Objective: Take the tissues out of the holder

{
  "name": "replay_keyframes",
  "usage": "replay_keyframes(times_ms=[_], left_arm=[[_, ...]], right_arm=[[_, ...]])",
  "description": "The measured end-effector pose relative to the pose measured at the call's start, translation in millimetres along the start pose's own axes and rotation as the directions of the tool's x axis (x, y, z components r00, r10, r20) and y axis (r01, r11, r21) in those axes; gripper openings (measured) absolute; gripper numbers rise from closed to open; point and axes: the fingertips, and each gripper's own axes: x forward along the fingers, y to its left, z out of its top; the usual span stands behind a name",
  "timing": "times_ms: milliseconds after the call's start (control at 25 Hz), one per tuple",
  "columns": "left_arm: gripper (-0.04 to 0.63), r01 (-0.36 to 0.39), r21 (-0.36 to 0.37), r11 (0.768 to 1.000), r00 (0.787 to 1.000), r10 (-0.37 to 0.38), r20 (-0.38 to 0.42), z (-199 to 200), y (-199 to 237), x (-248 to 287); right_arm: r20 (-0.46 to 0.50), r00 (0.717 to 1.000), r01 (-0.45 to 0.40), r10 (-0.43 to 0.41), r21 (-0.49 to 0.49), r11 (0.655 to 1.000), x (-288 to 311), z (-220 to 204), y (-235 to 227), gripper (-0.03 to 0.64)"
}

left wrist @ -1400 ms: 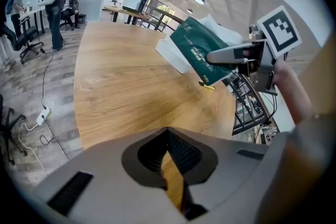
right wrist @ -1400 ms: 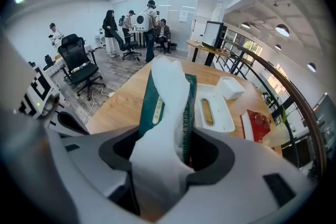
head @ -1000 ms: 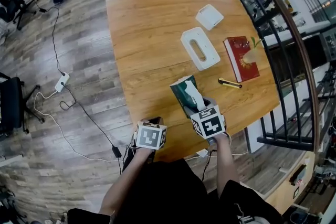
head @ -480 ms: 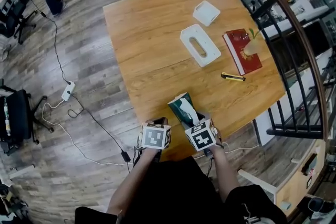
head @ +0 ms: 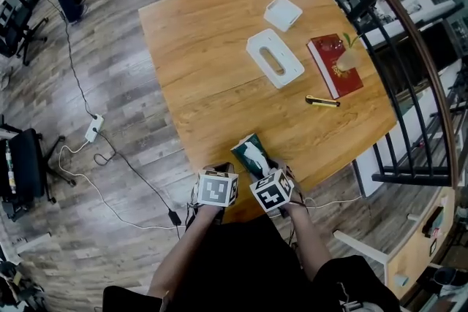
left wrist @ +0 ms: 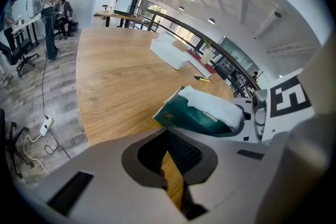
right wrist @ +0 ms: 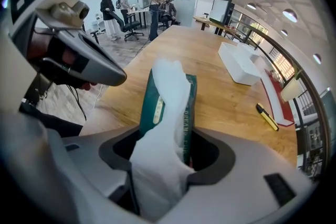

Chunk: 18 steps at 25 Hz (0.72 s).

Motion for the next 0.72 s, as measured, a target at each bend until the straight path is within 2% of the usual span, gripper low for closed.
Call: replay_keyframes(times_ms=[440, 720], left_arm=[[-0.002, 0.028, 0.016, 0.999, 0.999, -0.028, -0.033, -4, -1, 9], [-0.002, 0.068, 0.053, 0.996, 0.996, -0.064, -0.066, -9, 5, 15]], right_arm=[[-0.019, 1.000, 0.003, -0.003, -0.024, 1.000, 5, -5, 7, 0.276], [0.057, 0.995, 0.085, -0.081, -0.062, 0.994, 1, 4, 13, 0.347]])
